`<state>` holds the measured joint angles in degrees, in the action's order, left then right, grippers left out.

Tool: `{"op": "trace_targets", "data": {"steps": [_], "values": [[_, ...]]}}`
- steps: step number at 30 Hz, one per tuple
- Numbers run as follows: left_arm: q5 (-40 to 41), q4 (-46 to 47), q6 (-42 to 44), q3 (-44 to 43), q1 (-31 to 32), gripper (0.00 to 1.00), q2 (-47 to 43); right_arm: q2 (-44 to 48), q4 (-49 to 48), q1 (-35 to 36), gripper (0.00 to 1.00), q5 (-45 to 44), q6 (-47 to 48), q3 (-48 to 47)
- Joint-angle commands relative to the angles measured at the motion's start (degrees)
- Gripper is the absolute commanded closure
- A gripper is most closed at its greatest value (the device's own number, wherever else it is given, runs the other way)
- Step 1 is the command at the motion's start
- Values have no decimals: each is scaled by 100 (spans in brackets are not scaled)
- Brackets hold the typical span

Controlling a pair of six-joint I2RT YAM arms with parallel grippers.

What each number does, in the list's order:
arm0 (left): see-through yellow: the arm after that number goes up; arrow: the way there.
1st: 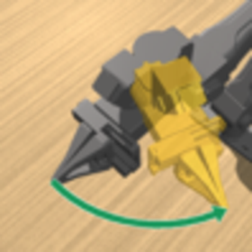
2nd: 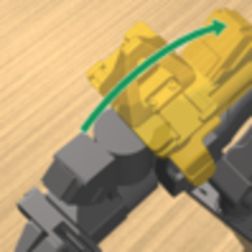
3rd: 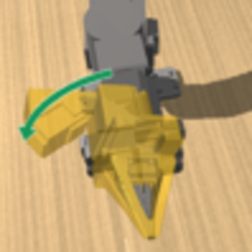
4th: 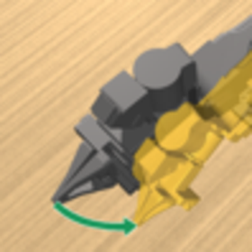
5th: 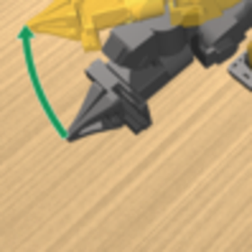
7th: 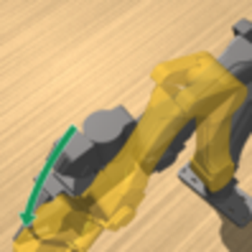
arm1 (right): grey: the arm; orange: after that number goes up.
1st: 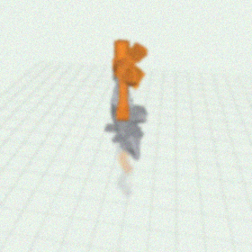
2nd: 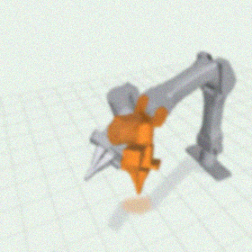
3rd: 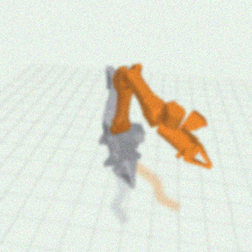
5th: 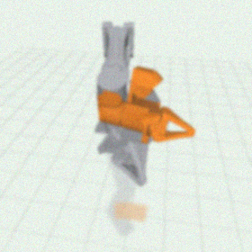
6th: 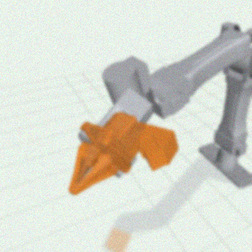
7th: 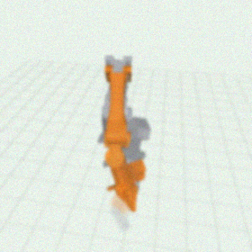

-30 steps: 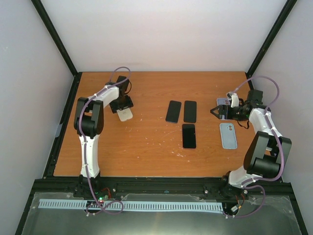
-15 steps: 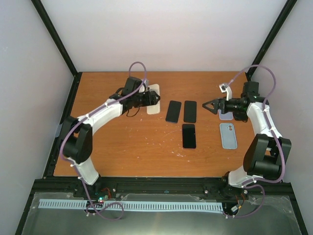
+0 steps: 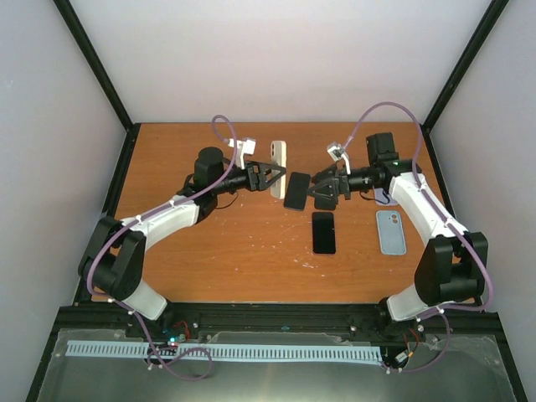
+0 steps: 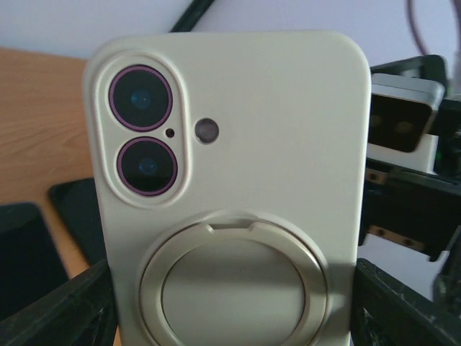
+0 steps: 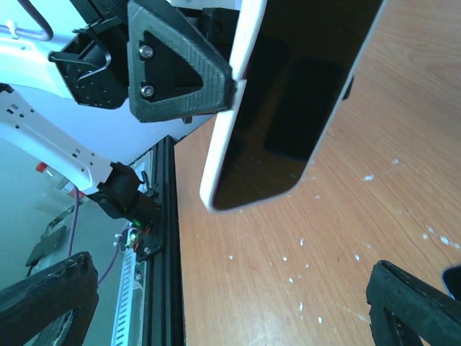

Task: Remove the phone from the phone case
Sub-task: Pick up the phone at the center of the board.

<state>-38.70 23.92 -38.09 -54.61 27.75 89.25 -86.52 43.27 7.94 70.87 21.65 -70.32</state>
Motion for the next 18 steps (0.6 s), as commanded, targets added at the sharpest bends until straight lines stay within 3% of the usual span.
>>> {"op": "trace_targets", "data": {"steps": [1,9,16,18], "values": [[-521,1693,-531,-63,95,33,-329,-14,-842,447,0,-12,-659,-289],[-828,2606,-1651,-231,134,31,-33,-317,-1405,980,0,-250,-1565,-671],[-1210,3857,-2767,-436,179,33,550,-421,-1378,1092,0,213,-1864,-919],[-1152,3733,-2727,-460,193,33,593,-387,-1392,1096,0,301,-1924,-884]]}}
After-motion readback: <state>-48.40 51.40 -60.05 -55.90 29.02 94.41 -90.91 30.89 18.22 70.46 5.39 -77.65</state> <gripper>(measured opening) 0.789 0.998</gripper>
